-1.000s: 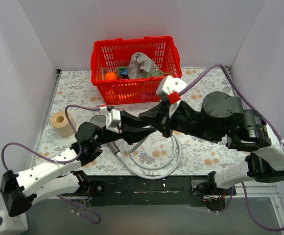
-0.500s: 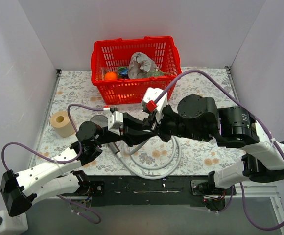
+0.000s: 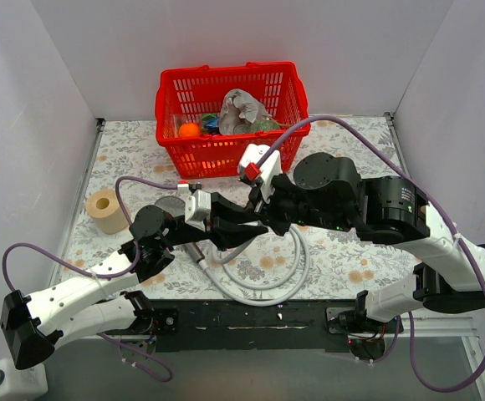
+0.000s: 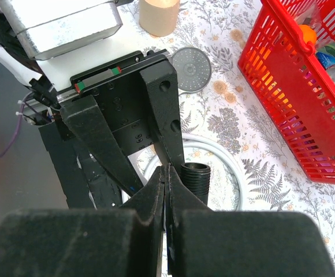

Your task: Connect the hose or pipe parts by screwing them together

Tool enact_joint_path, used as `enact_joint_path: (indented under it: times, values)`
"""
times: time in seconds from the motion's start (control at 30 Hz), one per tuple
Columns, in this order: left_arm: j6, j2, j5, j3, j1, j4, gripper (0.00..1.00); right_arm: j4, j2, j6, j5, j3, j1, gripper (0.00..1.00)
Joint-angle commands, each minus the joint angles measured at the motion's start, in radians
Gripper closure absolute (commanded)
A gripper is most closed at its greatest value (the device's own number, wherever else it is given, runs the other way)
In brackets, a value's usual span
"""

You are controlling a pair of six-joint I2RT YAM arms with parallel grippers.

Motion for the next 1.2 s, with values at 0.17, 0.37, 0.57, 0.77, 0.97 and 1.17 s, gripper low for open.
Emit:
enact_joint_path:
  times: [0.17, 0.37, 0.57, 0.77, 0.97, 1.17]
  values:
    - [0.041, -0.028, 0.056, 0.052, -0.005, 0.047, 1.00, 0.017, 0.024, -0.026, -0.013, 0.058, -0.032, 0.99]
    - [0.051, -0.028, 0.072, 0.055, -0.005, 0.057, 1.00, -0.003, 0.058, -0.032, -0.041, 0.075, -0.058, 0.99]
    - [0.054, -0.034, 0.080, 0.055, -0.005, 0.057, 1.00, 0.002, 0.059, -0.035, -0.048, 0.070, -0.079, 0.99]
    - [0.042, -0.040, 0.095, 0.068, -0.005, 0.056, 1.00, 0.012, 0.049, -0.056, -0.048, 0.075, -0.133, 0.99]
    - [0.039, -0.049, 0.109, 0.071, -0.005, 0.054, 1.00, 0.105, -0.013, -0.079, -0.048, 0.020, -0.251, 0.99]
    - [0.036, -0.057, 0.105, 0.072, -0.005, 0.053, 1.00, 0.144, -0.066, -0.088, -0.185, -0.096, -0.361, 0.99]
